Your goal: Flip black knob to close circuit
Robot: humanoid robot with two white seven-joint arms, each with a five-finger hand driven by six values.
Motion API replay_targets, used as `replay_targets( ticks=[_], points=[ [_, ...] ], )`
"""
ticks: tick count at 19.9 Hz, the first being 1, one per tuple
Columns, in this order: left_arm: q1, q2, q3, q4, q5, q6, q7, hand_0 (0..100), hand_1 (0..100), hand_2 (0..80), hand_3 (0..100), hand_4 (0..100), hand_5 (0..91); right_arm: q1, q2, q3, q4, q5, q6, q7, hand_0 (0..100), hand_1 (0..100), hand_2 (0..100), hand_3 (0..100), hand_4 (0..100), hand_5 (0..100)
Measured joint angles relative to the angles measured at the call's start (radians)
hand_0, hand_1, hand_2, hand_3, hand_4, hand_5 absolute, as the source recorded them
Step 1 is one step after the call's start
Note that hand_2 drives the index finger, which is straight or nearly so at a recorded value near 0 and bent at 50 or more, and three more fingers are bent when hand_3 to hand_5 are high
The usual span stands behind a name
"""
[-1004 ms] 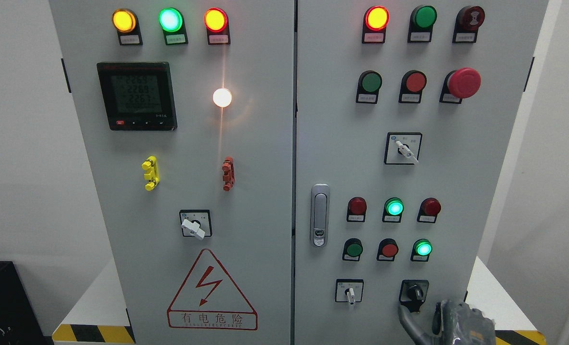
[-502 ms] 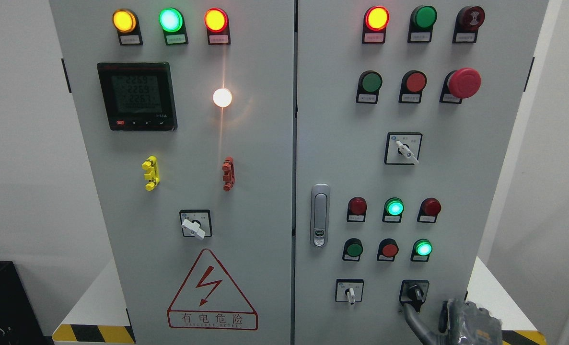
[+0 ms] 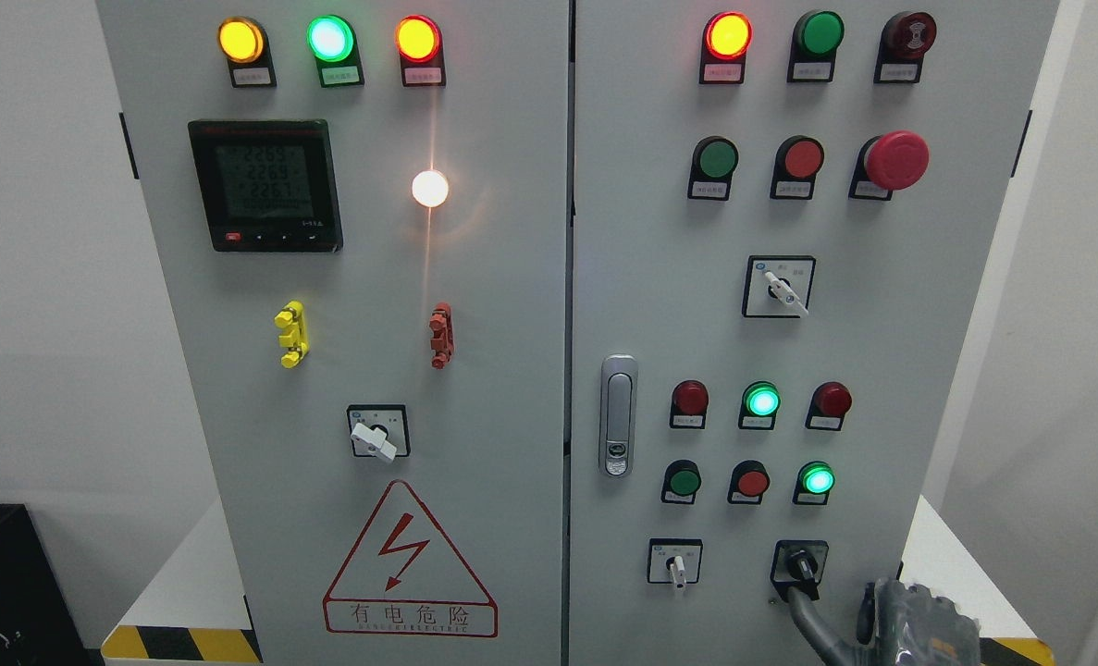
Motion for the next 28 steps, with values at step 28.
replay_targets(
  ticks=[28],
  points=[
    [0.000, 0.000, 0.000, 0.000, 0.000, 0.000, 0.000, 12, 56, 0.0, 0, 0, 0.0, -0.018, -0.001, -0.035, -0.005, -0.019, -0.003, 0.005, 0, 0, 87, 100, 96, 100]
  ],
)
